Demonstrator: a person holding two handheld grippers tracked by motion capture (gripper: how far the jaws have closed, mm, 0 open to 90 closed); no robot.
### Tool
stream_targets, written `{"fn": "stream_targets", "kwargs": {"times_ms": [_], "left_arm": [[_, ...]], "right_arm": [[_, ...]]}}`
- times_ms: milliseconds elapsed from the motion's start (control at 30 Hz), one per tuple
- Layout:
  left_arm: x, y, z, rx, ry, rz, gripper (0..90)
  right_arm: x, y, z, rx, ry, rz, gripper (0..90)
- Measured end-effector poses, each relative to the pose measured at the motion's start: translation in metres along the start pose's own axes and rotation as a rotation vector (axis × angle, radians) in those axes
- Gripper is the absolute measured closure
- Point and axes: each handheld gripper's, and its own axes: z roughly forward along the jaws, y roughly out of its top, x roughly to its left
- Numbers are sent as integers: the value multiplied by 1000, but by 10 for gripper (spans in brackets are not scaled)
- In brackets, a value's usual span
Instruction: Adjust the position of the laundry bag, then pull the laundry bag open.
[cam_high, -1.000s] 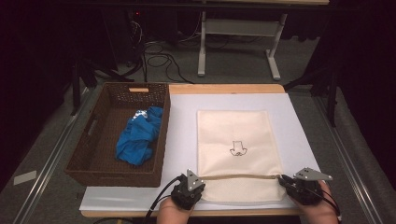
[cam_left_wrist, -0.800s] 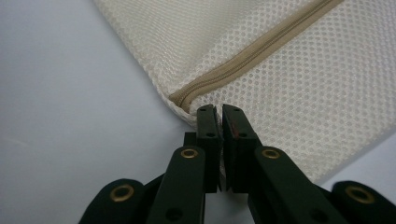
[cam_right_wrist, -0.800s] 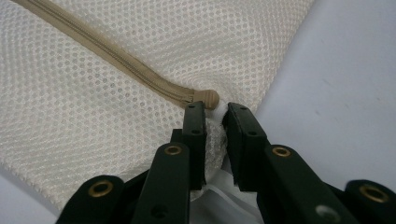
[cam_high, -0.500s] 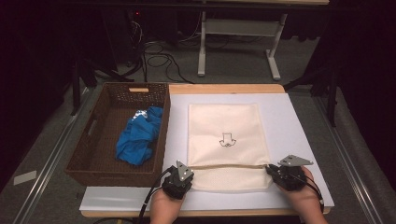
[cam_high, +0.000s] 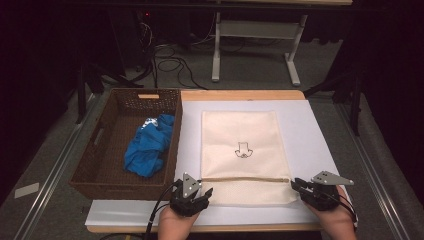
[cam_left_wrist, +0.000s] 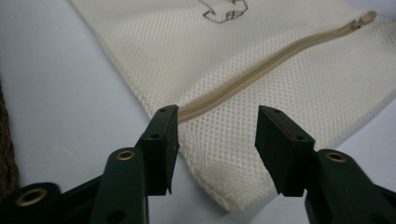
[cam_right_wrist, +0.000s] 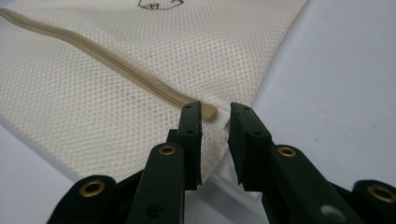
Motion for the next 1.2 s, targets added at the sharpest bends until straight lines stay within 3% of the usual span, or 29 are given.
{"fn": "stream_targets", "kwargs": {"times_ms": [100,167,233,267,433,733,867,900,967,1067,1100,1167,1200], "left_arm": [[-2,1,-2,-27,2,9,464],[-2,1,-5,-48,5,17,410],[-1,1,-8,-73,5,7,399],[1,0,-12,-98,-5,-6,384],[6,0,-15,-122,-17,-40,370],[2,0,-12,-105,-17,-18,360],[1,-2,-7,-63,-11,-10,360],[1,-4,-3,-20,-16,-11,360],[1,-5,-1,9,-14,-11,365],[0,-11,5,101,12,-8,370],[-2,-14,7,147,18,-3,371],[-3,-15,7,164,15,4,399],[-4,-16,7,179,6,10,399]], "right_arm": [[1,0,-5,-19,-2,-1,755],[1,-1,-14,-61,4,2,715],[-1,-1,-16,-79,3,1,685],[-1,-1,-22,-114,-3,13,660],[-6,2,-29,-169,-12,22,601],[-11,-2,-28,-174,-14,50,523],[-12,-1,-27,-177,-15,66,480],[-14,0,-24,-174,-9,69,474],[-15,2,-19,-161,-4,82,468],[-18,7,-11,-148,-4,95,467],[-24,16,2,-117,-8,104,466],[-31,25,19,-75,-9,111,492],[-31,25,19,-75,-9,111,492]]}}
